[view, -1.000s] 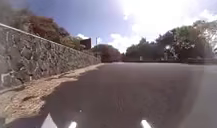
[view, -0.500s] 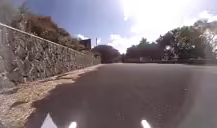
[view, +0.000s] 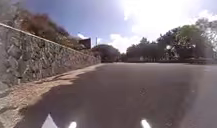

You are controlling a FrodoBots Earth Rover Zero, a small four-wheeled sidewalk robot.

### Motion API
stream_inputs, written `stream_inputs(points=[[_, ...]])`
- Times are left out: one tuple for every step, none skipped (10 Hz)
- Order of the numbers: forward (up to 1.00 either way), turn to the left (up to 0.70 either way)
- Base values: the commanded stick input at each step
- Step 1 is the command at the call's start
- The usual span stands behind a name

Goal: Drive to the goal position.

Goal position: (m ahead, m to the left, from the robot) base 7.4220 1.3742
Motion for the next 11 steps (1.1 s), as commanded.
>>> stream_inputs(points=[[0.50,0.00],[0.50,0.00],[0.50,0.00],[0.50,0.00],[0.50,0.00],[0.50,0.00],[0.50,0.00],[0.50,0.00],[0.50,0.00],[0.50,0.00],[0.50,0.00]])
